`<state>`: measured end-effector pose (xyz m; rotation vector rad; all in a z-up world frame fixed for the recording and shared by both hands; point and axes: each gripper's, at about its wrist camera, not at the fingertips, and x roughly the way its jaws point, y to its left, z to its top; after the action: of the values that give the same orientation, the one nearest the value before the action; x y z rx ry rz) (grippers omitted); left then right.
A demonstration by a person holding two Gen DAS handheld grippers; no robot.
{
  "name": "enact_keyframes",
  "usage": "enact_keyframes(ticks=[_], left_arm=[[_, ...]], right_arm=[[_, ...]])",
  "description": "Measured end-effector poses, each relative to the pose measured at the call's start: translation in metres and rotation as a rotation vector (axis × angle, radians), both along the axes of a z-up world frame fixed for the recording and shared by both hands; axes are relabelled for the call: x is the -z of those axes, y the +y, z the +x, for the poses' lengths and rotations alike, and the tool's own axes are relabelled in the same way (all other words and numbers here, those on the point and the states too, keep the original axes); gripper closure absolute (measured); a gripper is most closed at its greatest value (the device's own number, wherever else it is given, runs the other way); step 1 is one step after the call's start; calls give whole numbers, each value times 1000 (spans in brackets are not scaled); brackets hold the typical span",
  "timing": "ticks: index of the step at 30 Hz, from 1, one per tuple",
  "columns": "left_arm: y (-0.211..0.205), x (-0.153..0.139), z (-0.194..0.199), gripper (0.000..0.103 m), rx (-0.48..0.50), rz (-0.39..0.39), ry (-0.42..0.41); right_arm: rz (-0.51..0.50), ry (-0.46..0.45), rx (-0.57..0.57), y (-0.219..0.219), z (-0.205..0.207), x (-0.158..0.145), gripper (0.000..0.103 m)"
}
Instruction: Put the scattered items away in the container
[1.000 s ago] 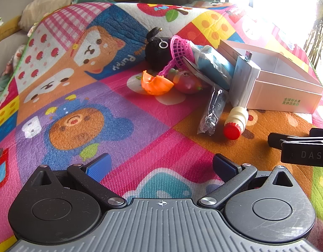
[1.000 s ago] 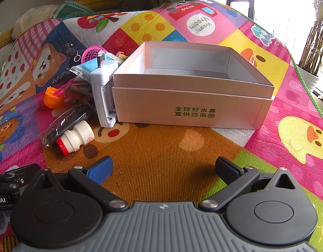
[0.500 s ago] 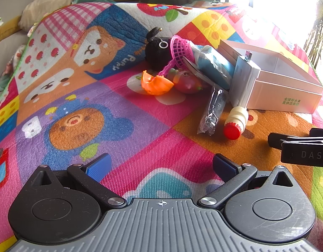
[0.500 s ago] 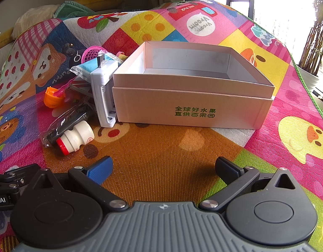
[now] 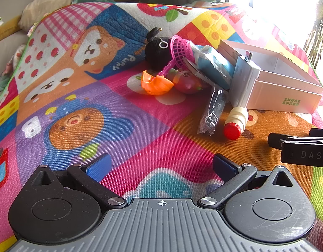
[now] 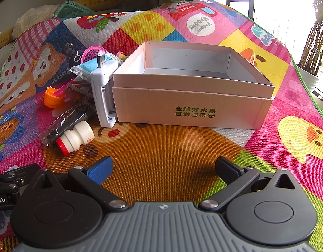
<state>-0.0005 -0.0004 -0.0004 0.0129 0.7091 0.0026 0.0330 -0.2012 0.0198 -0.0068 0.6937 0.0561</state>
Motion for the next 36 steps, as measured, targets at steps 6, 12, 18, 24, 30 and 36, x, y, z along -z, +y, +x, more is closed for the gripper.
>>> enact_keyframes(ticks=[6, 12, 18, 24, 30, 36], left_arm=[[0, 0, 0, 0, 0, 1, 0], [-1, 0, 0, 0, 0, 0, 0], [-1, 0, 0, 0, 0, -1, 1], [-1, 0, 0, 0, 0, 1, 1], [-10, -4, 4, 0, 101, 29, -9], [-30, -7, 30, 0, 251, 74, -33]], right_arm=[[0, 0, 0, 0, 0, 0, 0], [-1, 0, 0, 0, 0, 0, 0], [-5, 6, 5, 3, 5, 0, 0], [-11, 72, 35, 6, 9, -5, 0], [4, 88, -6, 1, -3, -5, 0], [12, 91, -82, -14, -25, -7, 0]])
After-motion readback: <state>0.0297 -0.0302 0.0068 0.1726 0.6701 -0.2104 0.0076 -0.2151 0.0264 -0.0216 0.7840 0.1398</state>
